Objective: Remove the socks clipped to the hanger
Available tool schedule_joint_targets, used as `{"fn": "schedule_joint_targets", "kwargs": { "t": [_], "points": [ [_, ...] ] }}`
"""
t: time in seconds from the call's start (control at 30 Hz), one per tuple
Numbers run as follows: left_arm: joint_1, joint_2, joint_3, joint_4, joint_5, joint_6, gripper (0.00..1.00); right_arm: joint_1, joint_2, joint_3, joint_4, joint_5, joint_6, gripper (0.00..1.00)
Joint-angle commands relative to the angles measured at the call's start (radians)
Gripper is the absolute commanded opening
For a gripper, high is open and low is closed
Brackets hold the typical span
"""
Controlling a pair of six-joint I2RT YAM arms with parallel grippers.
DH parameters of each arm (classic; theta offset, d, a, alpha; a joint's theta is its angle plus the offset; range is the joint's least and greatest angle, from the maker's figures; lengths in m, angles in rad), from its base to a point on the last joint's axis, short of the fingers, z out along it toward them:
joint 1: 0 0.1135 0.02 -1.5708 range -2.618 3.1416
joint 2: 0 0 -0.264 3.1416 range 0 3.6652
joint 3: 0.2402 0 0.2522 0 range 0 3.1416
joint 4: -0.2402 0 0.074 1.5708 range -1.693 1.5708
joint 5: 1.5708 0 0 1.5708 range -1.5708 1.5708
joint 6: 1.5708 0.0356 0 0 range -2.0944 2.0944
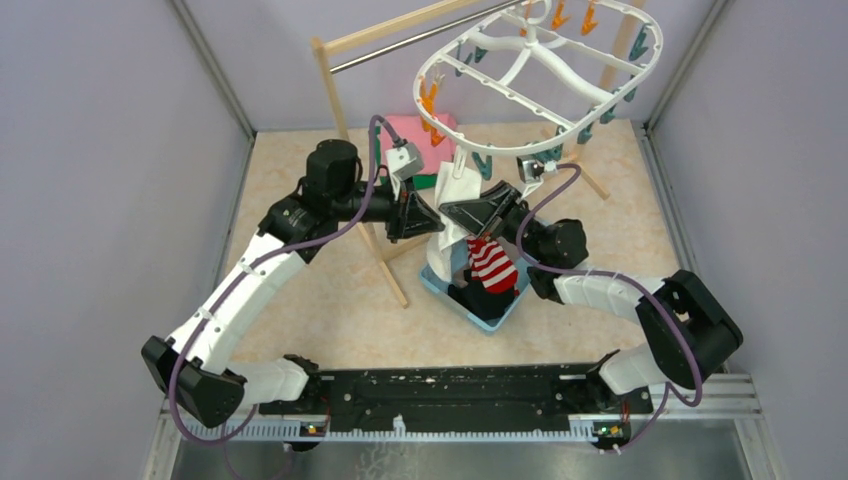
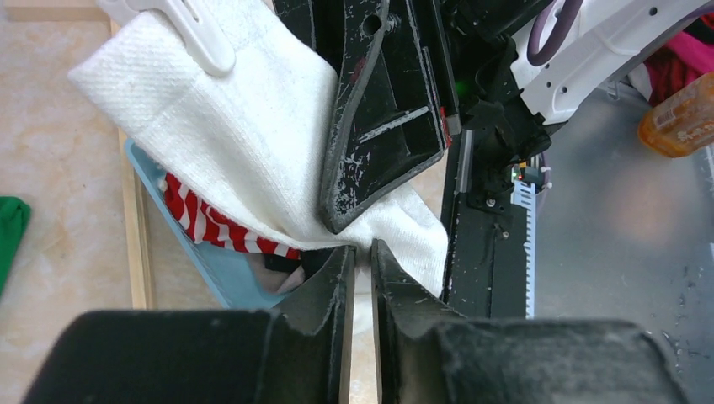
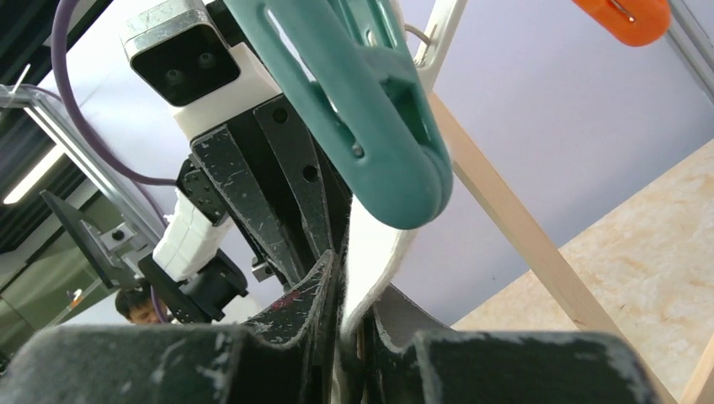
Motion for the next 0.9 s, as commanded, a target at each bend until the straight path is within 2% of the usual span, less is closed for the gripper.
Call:
{"fn": "schedule_joint_targets", "kwargs": {
  "t": [0.0, 0.13, 0.17, 0.2, 0.23, 0.3, 0.37, 0.5, 0.87],
  "points": [
    [0.002, 0.001, 0.007, 0.049, 0.052, -0.005, 0.15, -0.005, -0.041, 0.007, 0.046, -0.009, 0.022, 0.14],
    [0.002, -0.005, -0.004, 0.056, 0.069, -0.016, 0.12, -0.004, -0.064, 0.015, 0.011, -0.001, 0.007, 0.13],
    [0.000, -0.006, -0.006, 0.053, 0.070, -0.019, 0.20, -0.004, -0.067, 0.017, 0.011, -0.001, 0.008, 0.12],
    [0.002, -0.008, -0.009, 0.048, 0.069, -0.020, 0.37, -0.004, -0.070, 0.018, 0.011, -0.002, 0.013, 0.11],
    [0.002, -0.011, -0.010, 0.040, 0.067, -0.019, 0.58, -0.005, -0.073, 0.019, 0.014, -0.004, 0.019, 0.09],
    [0.001, -0.015, -0.016, 0.020, 0.067, -0.009, 0.75, -0.004, -0.078, 0.021, 0.015, -0.011, 0.035, 0.06],
    [0.001, -0.021, -0.026, 0.002, 0.072, 0.008, 0.83, -0.005, -0.082, 0.021, 0.019, -0.019, 0.053, 0.04],
    [0.001, -0.016, -0.029, -0.055, 0.111, 0.078, 0.84, -0.005, -0.082, 0.012, 0.039, -0.027, 0.094, 0.04],
    [0.000, 0.011, 0.044, -0.151, 0.063, 0.340, 0.79, -0.016, -0.106, -0.003, 0.010, -0.092, 0.149, 0.03]
  ]
}}
